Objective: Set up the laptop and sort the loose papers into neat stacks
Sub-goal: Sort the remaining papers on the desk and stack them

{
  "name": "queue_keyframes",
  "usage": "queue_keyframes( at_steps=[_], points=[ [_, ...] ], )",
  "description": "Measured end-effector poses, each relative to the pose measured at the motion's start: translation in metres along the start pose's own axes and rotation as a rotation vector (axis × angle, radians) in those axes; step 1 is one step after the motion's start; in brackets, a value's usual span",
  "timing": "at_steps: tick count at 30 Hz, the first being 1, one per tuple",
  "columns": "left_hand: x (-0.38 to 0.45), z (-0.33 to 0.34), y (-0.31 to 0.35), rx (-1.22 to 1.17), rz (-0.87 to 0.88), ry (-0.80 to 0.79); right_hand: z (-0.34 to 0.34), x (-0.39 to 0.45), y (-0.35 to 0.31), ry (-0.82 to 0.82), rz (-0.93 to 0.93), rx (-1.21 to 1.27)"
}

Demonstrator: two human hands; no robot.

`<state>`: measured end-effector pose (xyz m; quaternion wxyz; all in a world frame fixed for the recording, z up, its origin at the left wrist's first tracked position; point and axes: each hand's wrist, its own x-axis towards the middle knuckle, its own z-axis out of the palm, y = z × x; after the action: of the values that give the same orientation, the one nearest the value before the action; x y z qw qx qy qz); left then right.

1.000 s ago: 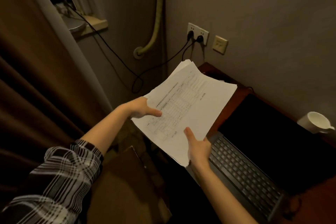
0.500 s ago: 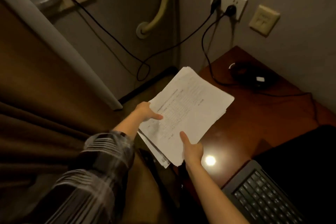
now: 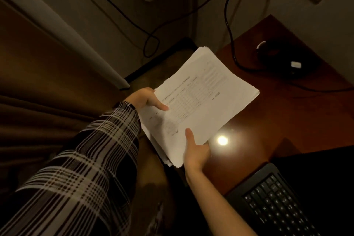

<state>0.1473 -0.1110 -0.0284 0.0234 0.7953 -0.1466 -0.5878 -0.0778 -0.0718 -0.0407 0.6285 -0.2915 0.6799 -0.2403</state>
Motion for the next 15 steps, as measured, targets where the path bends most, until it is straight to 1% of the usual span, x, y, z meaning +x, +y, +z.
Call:
queue_keyframes(
  at_steps=[4,6,10,13,15],
  points=[
    [-0.009,0.001,0.004,0.075,-0.02,0.07,0.0,0.001,-0.001,-0.013,0.011,0.011],
    [-0.01,0.0,0.003,0.104,-0.02,0.063,0.0,0.001,0.0,-0.024,0.015,0.019],
    [-0.005,-0.003,-0.003,0.112,0.055,0.059,-0.002,0.003,-0.001,-0.025,0.009,0.045],
    [-0.017,0.005,-0.005,0.133,0.133,0.171,-0.003,-0.002,-0.009,-0.02,0.038,0.044],
    [-0.022,0.004,-0.007,0.131,0.233,0.203,-0.001,-0.008,-0.015,0.01,0.03,0.056]
  ],
)
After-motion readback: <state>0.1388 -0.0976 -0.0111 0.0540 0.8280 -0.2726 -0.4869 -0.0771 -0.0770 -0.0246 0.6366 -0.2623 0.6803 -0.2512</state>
